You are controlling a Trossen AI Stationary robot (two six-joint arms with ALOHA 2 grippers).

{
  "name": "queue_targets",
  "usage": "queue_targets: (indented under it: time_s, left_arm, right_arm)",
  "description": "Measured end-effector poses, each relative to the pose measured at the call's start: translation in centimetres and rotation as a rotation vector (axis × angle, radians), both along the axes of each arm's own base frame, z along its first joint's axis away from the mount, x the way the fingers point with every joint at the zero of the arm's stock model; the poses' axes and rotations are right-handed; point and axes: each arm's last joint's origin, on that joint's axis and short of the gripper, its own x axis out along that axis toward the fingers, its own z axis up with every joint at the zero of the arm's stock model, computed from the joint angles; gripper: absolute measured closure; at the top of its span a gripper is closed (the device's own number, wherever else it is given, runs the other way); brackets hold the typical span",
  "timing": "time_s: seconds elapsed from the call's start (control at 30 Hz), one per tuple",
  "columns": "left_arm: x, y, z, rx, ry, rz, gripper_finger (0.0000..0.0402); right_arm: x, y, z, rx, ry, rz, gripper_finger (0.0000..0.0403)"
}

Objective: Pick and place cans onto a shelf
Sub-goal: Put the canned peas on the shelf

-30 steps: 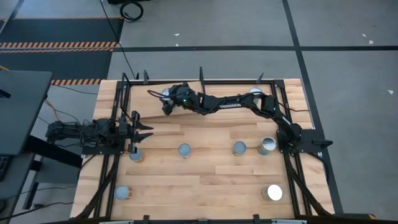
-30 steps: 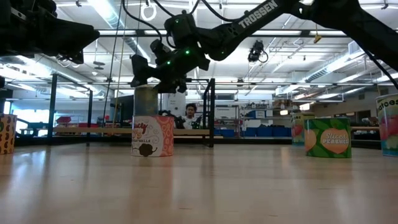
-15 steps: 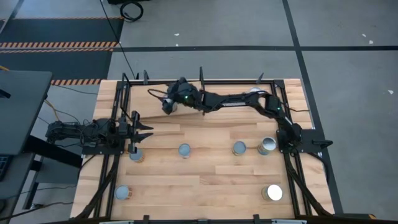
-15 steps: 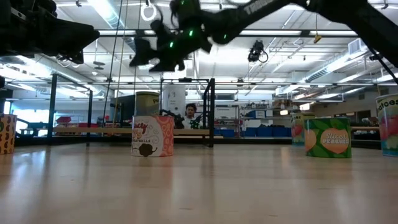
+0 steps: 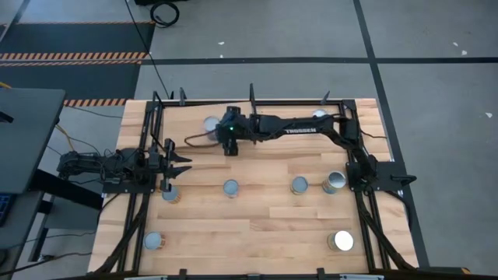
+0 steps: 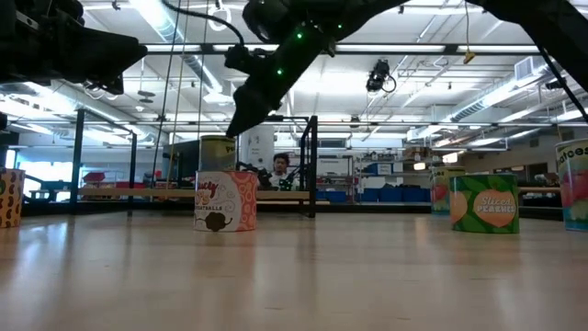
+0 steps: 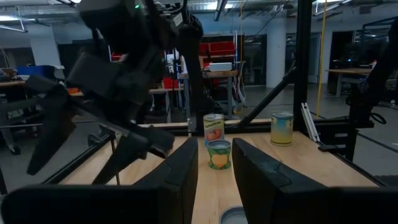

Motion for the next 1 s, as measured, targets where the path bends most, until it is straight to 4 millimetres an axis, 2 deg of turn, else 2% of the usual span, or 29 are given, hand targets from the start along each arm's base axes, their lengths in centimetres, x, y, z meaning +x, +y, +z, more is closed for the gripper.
queue_targets:
  time_s: [0.13, 0.23, 0.43, 0.57, 0.7, 0.9, 1.0]
  left_arm:
    - [0.0, 0.0, 0.0, 0.000, 0.000, 0.000, 0.0296]
    - [0.0, 0.0, 0.0, 0.000, 0.000, 0.000, 0.0296]
    - [0.0, 0.0, 0.0, 0.000, 0.002, 0.000, 0.0296]
    - [0.0, 0.0, 0.0, 0.001, 0.002, 0.000, 0.0296]
    - [0.0, 0.0, 0.0, 0.001, 0.003, 0.000, 0.0296]
    - [0.1, 0.0, 0.0, 0.000, 0.005, 0.000, 0.0296]
    - [0.1, 0.0, -0.1, 0.002, 0.014, 0.000, 0.0296]
  right_arm:
    - [-0.1, 0.2, 0.0, -0.047, 0.036, 0.009, 0.0107]
    - [0.0, -0.2, -1.0, -0.026, 0.036, -0.013, 0.0114]
    - [0.2, -0.5, -2.4, 0.222, 0.008, 0.044, 0.0130]
    - [1.4, -0.4, -3.5, 0.316, -0.073, 0.090, 0.0137]
    - [2.8, -0.7, -3.9, 0.268, -0.221, 0.031, 0.0139]
    - [3.0, -1.2, -4.4, 0.140, -0.251, -0.127, 0.0140]
    - [2.9, -1.2, -4.0, 0.132, -0.261, -0.133, 0.0140]
